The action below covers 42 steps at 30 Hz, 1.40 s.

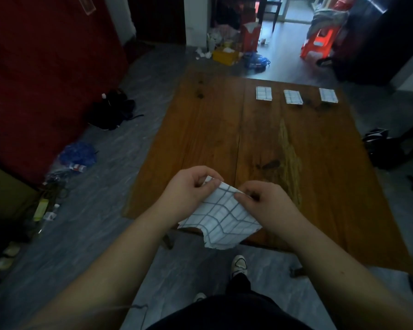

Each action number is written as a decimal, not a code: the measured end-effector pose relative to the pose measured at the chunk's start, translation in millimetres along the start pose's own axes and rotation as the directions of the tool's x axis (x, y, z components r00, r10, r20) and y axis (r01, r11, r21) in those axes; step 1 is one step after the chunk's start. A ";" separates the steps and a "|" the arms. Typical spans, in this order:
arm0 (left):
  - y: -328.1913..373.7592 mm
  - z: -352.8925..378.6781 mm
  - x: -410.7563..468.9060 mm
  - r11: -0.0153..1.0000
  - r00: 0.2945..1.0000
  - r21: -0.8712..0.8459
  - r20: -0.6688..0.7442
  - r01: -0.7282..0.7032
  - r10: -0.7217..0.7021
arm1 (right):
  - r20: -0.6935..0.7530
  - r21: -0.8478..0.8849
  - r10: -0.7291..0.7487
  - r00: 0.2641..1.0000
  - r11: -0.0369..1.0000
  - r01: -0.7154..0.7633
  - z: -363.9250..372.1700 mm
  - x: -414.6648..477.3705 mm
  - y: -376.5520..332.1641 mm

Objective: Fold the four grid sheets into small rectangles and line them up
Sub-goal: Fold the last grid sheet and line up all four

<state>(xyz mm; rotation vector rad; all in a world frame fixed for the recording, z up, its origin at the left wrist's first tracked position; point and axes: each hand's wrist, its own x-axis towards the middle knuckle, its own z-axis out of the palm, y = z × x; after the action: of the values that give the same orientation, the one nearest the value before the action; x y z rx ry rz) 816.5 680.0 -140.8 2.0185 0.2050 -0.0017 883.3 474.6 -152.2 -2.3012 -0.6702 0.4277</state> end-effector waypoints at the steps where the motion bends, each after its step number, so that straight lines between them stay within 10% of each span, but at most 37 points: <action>1: -2.1 2.9 2.2 1.000 1.000 -0.009 -0.018 0.022 -0.022 | 0.002 0.007 0.002 1.000 1.000 -0.002 -0.8 -0.3 1.9; 16: -59.3 49.3 72.2 0.943 0.939 -0.170 -0.148 0.285 -0.310 | 0.111 -0.001 0.268 0.957 0.963 -0.270 -35.7 37.9 118.6; 27: -141.5 135.9 141.7 0.856 0.883 0.226 -0.060 0.465 -0.465 | 0.093 -0.088 0.495 0.864 0.868 -0.488 0.7 89.2 233.0; 35: -156.2 149.0 156.1 0.741 0.951 0.597 -0.195 0.309 -0.239 | -0.086 -0.312 0.372 0.924 0.871 -0.380 18.6 96.1 249.2; 42: -150.5 193.3 128.8 0.629 0.932 0.766 0.313 -0.136 -0.181 | 0.251 -0.429 0.201 0.947 0.900 -0.077 74.6 82.4 206.6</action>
<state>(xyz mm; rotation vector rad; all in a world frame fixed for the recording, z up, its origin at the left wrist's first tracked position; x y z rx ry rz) 938.8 590.4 -372.4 2.8447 -0.0311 -0.5831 986.1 431.7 -358.7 -2.7328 -0.8014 0.7662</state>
